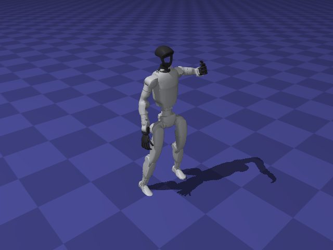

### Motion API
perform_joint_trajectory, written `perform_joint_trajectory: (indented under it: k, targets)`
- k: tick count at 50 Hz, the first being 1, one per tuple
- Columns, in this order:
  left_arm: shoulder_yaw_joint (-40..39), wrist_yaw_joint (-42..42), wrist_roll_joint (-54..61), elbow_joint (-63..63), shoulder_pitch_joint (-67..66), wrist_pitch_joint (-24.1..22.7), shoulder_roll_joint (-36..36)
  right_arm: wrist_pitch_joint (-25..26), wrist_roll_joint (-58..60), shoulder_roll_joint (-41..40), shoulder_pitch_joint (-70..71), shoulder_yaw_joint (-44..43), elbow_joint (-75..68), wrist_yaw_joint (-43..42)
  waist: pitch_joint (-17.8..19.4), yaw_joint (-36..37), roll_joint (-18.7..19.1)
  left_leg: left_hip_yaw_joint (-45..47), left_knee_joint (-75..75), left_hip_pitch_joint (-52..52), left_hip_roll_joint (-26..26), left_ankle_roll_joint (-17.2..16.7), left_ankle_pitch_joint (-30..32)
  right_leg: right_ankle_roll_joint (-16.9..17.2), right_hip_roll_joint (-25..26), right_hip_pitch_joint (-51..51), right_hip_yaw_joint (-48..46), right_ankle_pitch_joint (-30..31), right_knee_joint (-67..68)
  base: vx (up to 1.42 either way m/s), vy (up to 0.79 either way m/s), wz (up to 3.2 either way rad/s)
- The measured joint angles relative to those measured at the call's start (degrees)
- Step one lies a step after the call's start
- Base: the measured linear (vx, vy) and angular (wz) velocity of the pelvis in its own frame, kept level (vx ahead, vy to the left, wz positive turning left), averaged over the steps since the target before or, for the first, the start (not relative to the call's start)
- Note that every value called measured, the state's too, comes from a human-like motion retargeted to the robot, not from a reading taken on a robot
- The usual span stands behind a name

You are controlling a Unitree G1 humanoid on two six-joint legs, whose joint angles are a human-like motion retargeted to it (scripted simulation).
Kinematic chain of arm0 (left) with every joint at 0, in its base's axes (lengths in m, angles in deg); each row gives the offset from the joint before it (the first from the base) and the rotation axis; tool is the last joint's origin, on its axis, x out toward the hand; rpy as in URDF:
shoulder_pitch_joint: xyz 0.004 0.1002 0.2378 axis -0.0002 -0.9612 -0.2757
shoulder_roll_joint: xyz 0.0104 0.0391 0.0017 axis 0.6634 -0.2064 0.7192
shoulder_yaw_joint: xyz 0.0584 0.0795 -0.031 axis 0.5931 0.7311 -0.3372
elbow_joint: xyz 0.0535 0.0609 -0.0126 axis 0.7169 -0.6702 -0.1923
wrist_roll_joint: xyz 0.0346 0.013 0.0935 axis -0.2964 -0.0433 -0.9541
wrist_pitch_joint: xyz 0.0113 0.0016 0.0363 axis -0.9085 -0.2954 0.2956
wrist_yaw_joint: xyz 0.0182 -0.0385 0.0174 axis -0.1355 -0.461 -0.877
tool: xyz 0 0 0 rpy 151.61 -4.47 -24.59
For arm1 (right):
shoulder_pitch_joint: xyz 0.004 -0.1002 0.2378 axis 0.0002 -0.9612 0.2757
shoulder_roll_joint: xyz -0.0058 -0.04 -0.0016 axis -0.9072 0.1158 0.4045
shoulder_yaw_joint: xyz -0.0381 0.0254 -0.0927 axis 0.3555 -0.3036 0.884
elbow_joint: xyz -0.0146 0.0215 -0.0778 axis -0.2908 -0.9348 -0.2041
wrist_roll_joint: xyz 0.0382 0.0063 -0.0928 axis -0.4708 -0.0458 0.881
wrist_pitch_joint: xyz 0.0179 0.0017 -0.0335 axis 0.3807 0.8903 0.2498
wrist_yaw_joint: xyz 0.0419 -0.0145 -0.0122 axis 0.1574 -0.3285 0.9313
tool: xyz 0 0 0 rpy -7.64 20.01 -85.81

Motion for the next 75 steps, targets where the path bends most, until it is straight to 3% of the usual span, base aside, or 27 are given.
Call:
perform_joint_trajectory:
  k: [11, 20, 31, 38, 42, 55, 75]
  targets:
    - [-1.0, -5.3, 3.0, -6.7, 2.2, 0.6, -4.5, -0.9, -0.7, 0.5, 0.3, 0.0, -0.6, 1.2, 0.2, -1.5, 0.0, 1.7, 0.0, 0.5, 0.2, 0.1, -0.2, -0.1, 0.4, -0.6, 1.8, 0.2, 0.1, 0.00, 0.00, -0.03]
    - [4.7, -6.2, -2.6, -23.5, 11.8, 3.7, -11.0, -1.8, -1.3, 1.3, 1.5, 1.2, -0.7, 1.2, -0.2, -3.3, -0.2, 1.8, 0.1, 0.2, 0.1, 0.5, -0.1, 0.0, 0.3, -0.9, 2.0, 0.3, 0.1, 0.00, 0.00, 0.00]
    - [13.5, -9.0, -17.3, -62.2, 26.4, 9.6, -23.6, -3.8, -2.1, 2.3, 3.5, 4.4, -1.4, 1.9, -1.3, -7.0, -0.5, 1.4, 0.6, -0.4, -0.2, 1.0, -0.2, 0.2, 0.1, -1.2, 1.7, 0.2, 0.2, 0.00, 0.00, 0.00]
    - [8.6, -6.1, -29.0, -93.5, 31.7, 9.6, -33.4, -5.6, -2.4, 2.8, 5.6, 6.4, -2.1, 2.4, -1.4, -10.4, -0.2, 1.9, 1.0, -0.5, -0.2, 1.2, -0.3, -0.1, 0.2, -1.6, 2.5, 0.0, 0.6, 0.00, 0.00, 0.00]
    - [3.8, -2.6, -33.9, -104.2, 32.0, 10.4, -36.2, -6.2, -2.3, 2.8, 6.3, 6.5, -1.7, 2.1, -1.0, -12.3, -0.1, 2.7, 1.1, -0.3, -0.1, 1.3, -0.4, -0.4, 0.5, -2.0, 3.4, 0.0, 0.9, 0.00, 0.00, -0.10]
    - [-0.9, -0.3, -35.3, -103.6, 25.1, 11.4, -37.0, -5.3, -0.7, 2.9, 5.4, 5.4, -2.3, 1.9, -0.2, -16.0, -0.4, 5.3, 0.8, 0.1, 0.4, 1.4, -0.5, -0.9, 1.4, -3.6, 6.1, 0.4, 1.3, 0.00, 0.00, -0.11]
    - [0.6, 0.7, -32.5, -100.1, 26.9, 11.4, -37.0, -4.8, -1.2, 3.2, 3.9, 5.2, -2.3, 1.6, -0.6, -16.6, -1.1, 6.2, 0.7, 0.0, 0.5, 1.5, -0.6, -1.0, 1.6, -4.4, 7.0, 0.7, 1.5, 0.00, 0.00, 0.00]
